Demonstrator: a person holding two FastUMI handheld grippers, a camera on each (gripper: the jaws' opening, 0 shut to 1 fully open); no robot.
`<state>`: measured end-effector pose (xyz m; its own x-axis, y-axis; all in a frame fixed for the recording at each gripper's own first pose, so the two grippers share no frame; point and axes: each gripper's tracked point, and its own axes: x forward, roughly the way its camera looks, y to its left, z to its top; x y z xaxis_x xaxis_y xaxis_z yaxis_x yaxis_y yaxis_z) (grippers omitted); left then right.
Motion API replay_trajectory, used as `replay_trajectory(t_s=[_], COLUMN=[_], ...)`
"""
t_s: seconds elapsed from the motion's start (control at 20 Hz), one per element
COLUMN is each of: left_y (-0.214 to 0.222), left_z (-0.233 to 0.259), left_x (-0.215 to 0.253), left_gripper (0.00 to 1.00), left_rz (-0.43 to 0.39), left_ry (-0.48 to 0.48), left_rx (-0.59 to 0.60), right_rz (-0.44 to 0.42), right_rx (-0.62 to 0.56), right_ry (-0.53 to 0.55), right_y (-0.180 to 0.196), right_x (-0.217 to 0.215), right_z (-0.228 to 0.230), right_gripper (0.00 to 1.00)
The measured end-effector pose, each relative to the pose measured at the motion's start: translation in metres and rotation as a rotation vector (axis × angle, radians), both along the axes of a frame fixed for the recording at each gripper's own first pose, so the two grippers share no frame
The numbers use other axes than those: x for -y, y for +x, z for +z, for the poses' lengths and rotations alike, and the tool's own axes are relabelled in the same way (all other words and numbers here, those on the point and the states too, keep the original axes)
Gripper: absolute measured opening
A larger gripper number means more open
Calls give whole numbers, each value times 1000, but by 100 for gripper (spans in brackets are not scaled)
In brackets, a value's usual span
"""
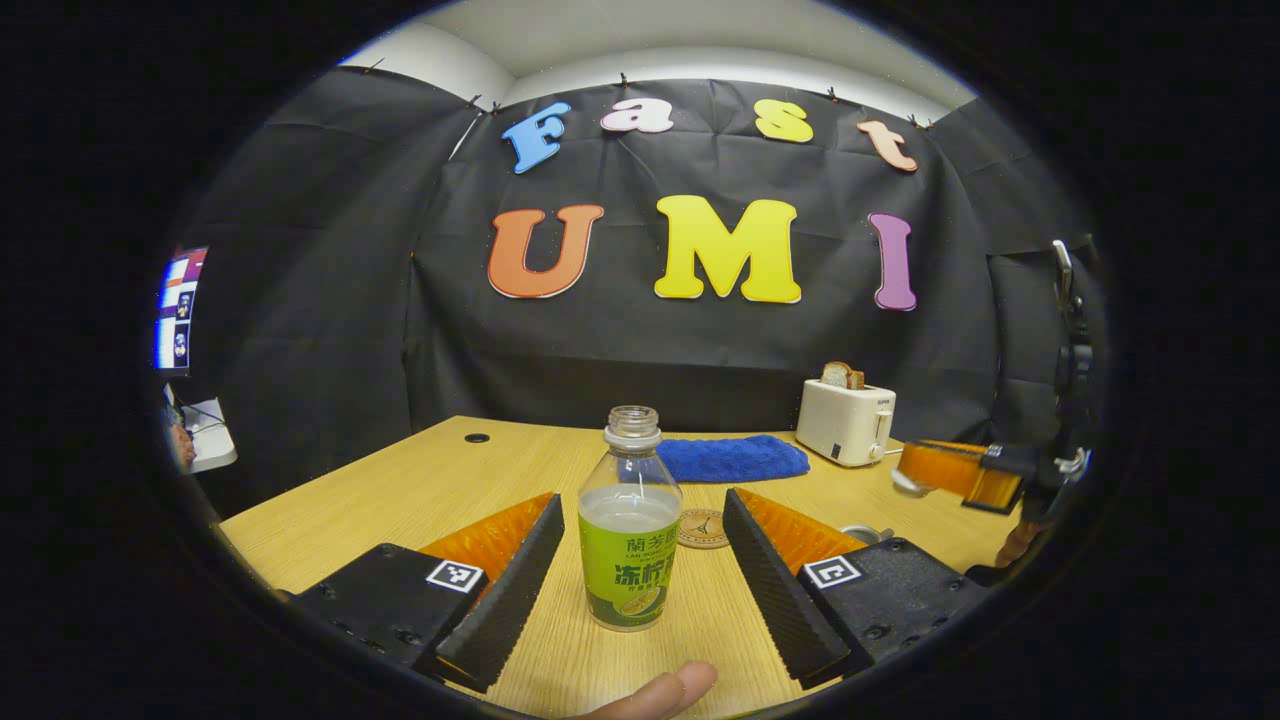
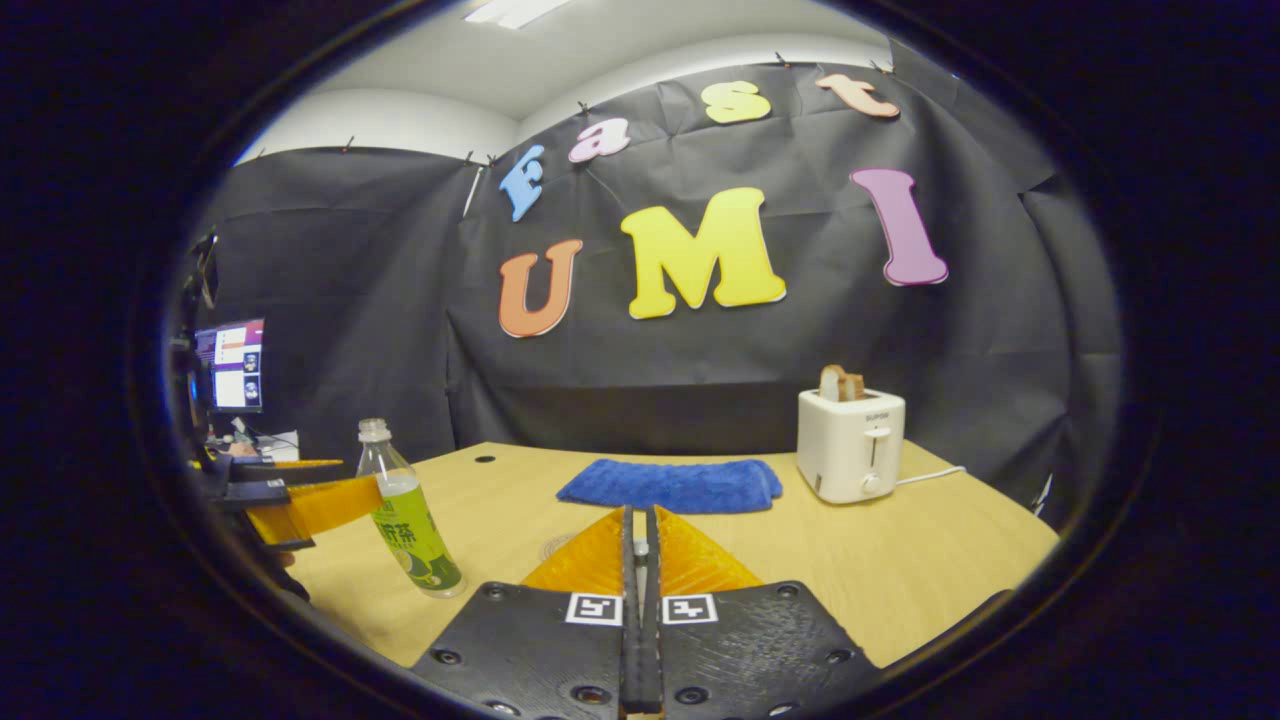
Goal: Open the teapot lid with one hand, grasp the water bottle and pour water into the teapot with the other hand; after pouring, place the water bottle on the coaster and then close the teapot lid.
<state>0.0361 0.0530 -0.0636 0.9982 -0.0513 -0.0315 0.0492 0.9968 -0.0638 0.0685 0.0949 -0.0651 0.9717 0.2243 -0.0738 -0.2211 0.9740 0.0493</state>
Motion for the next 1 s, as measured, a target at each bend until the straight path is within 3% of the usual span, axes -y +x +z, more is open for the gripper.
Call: replay_trajectory(t_s=[0.3,0.6,0.7,0.8,1.0], left_y=[21,45,47,48,49], left_z=[-25,-41,-33,-31,-34], left_x=[-1,-3,-4,1,0], left_gripper=[100,100,99,87,79], left_rz=[-19,-5,-4,-14,-9], left_ry=[-6,1,-13,17,33], left_rx=[15,0,70,100,68], right_rz=[-62,-80,-82,-83,-91], right_rx=[45,73,72,70,76], right_ry=[17,28,36,43,43], right_y=[-30,-41,-42,-42,-45], right_x=[47,67,70,73,80], right_z=[31,45,46,47,53], right_gripper=[0,0,0,0,0])
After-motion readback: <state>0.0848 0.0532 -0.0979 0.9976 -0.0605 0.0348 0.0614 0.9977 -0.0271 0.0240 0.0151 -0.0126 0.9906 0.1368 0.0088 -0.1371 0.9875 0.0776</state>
